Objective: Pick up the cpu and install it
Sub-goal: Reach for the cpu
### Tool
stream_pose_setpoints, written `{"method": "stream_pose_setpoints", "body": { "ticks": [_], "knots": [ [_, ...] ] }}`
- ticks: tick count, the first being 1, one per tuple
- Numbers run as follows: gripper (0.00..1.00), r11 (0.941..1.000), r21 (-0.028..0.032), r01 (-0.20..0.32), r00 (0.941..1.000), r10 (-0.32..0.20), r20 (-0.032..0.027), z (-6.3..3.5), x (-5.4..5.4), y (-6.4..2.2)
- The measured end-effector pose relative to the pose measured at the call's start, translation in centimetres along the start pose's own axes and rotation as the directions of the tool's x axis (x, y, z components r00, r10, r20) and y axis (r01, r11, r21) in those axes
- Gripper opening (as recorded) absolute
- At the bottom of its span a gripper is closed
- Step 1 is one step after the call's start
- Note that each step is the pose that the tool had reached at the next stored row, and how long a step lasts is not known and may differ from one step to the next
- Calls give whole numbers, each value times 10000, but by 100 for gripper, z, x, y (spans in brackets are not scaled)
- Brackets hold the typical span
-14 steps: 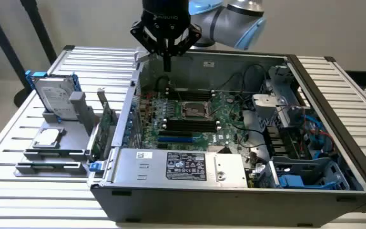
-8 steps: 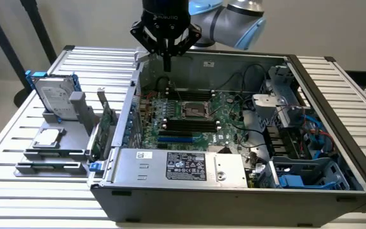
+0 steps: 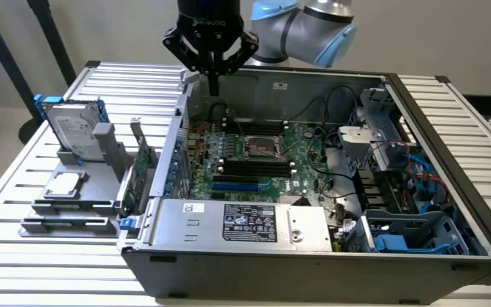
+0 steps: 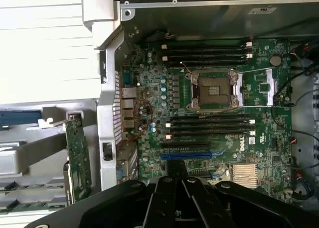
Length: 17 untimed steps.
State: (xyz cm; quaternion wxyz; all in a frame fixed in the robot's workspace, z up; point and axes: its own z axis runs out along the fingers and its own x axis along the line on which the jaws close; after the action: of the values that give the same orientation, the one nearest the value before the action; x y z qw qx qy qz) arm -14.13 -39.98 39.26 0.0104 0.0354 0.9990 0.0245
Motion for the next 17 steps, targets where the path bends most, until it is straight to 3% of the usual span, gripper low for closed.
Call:
{"method": "stream_pose_setpoints", "body": {
  "ticks": [17],
  "knots": [
    [11, 10000, 0, 1, 10000, -1, 0, -16, 769, -82]
  ]
}}
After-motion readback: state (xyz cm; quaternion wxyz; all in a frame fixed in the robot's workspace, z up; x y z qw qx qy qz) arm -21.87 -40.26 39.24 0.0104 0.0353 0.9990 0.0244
